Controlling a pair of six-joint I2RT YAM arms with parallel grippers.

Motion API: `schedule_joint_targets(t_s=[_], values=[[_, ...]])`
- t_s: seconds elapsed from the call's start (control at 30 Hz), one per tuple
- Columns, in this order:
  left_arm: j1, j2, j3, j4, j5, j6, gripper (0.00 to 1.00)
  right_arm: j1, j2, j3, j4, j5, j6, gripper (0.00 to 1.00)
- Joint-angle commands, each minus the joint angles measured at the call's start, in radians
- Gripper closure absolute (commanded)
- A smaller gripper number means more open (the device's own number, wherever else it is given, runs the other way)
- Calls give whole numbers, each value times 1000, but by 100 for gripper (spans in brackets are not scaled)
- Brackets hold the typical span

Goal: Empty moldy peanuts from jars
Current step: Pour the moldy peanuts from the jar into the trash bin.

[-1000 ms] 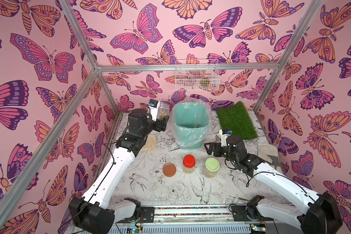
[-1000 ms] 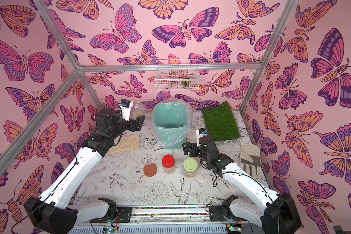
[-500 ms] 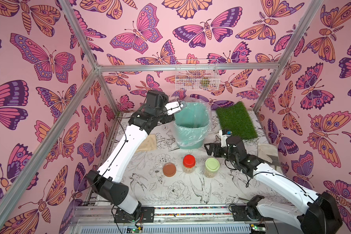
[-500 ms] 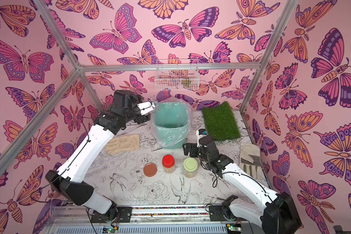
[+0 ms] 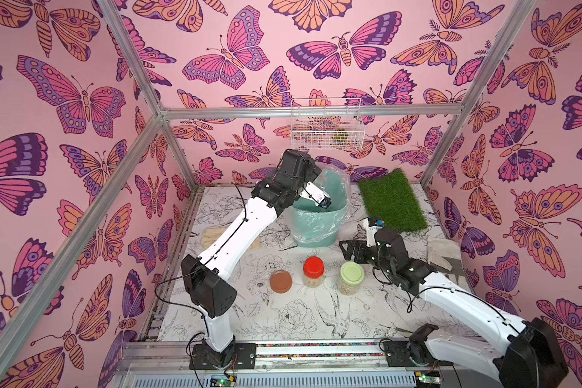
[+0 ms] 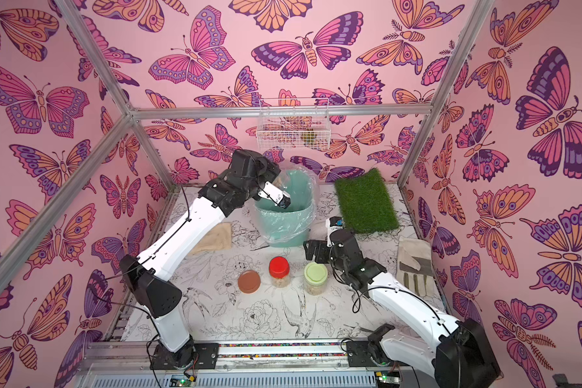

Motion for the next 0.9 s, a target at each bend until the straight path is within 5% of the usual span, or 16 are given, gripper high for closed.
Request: schedule_joint_targets(t_s=[0.0, 0.33, 0.47, 0.67, 0.87], values=[[7, -44, -45, 100, 42, 159, 100, 6, -21, -4, 18, 28, -17, 1], [5, -31, 13, 160, 61, 225, 100, 5, 2, -9, 49, 23, -5, 1], [5, -15, 81, 273, 43, 116, 100, 6, 3, -11, 46, 22, -7, 1], [35, -79, -154, 162, 43, 148, 100, 7, 2, -9, 47, 26, -12, 1], [35, -29, 77, 303, 90, 64, 100, 6, 0, -7, 41, 37, -17, 1]])
